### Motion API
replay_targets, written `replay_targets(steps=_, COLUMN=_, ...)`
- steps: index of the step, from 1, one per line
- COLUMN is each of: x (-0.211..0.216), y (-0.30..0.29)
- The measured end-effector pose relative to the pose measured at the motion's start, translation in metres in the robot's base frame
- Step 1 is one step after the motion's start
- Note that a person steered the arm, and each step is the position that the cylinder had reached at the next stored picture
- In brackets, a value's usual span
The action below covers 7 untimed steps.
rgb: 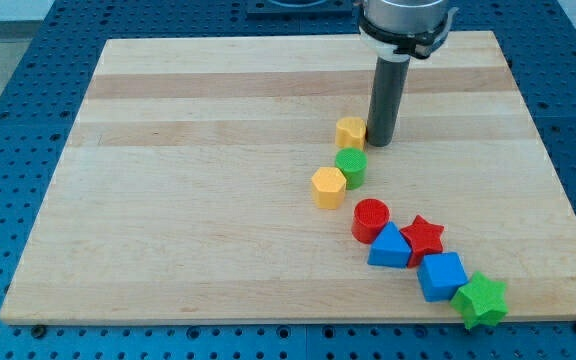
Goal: Move the green circle top right to the yellow hexagon
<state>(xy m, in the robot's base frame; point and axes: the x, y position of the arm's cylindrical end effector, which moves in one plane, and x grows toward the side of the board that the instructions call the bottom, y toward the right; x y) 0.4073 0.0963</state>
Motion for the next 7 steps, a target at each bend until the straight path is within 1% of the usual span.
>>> replay_targets(steps=1, x=0.043, y=0.000)
replay_targets(steps=2, x=0.050, y=-0.004)
replay_targets(steps=5, x=0.046, y=-0.019)
replay_targets(steps=7, x=0.040, y=-0.019)
